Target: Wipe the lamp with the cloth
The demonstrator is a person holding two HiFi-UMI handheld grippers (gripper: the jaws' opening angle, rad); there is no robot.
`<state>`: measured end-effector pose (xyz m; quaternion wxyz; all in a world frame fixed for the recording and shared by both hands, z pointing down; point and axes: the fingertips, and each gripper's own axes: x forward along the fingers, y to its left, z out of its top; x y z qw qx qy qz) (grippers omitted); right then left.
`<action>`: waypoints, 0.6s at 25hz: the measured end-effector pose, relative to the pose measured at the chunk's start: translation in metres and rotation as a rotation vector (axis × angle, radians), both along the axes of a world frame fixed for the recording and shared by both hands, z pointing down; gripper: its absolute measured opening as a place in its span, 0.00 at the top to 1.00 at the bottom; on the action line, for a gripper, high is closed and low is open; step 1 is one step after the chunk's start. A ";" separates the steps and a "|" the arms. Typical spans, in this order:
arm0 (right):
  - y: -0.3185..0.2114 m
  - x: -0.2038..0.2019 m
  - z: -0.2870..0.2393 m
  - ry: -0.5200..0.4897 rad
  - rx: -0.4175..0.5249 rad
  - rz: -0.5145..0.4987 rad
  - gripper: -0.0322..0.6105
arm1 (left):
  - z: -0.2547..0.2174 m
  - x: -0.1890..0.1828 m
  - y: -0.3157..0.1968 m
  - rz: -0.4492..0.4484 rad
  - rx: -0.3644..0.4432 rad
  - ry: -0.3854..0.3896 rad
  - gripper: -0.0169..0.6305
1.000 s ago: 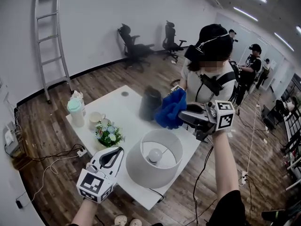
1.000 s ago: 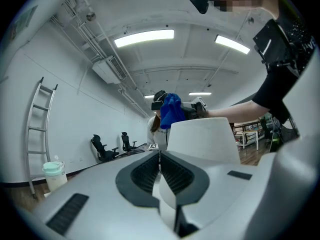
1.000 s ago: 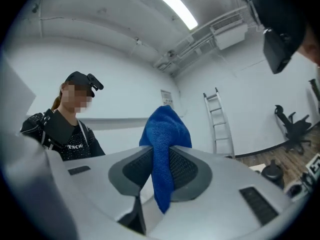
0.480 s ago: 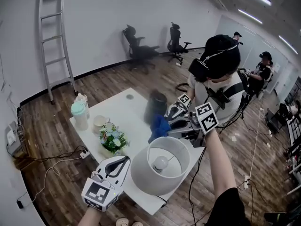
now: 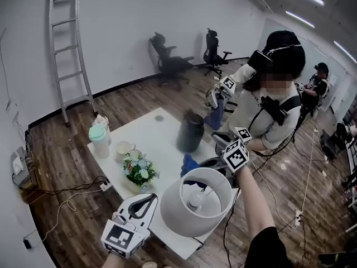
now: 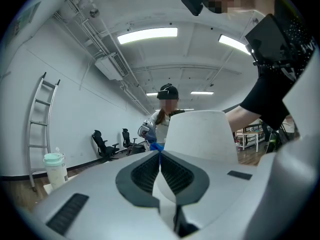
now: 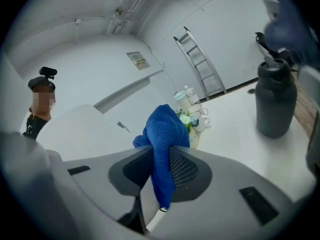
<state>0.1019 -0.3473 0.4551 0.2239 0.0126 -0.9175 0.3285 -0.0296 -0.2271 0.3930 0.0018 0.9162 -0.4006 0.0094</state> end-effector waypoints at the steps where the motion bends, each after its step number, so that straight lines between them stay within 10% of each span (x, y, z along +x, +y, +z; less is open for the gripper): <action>1: -0.002 0.003 0.007 0.009 -0.009 0.024 0.82 | 0.002 -0.002 0.000 -0.005 -0.003 0.001 0.95; 8: -0.008 -0.003 -0.056 -0.034 0.226 -0.011 0.82 | 0.003 -0.007 -0.006 -0.021 -0.008 0.005 0.95; 15: 0.055 -0.052 -0.176 0.014 0.448 -0.357 0.82 | -0.015 -0.005 -0.009 -0.031 0.037 0.042 0.95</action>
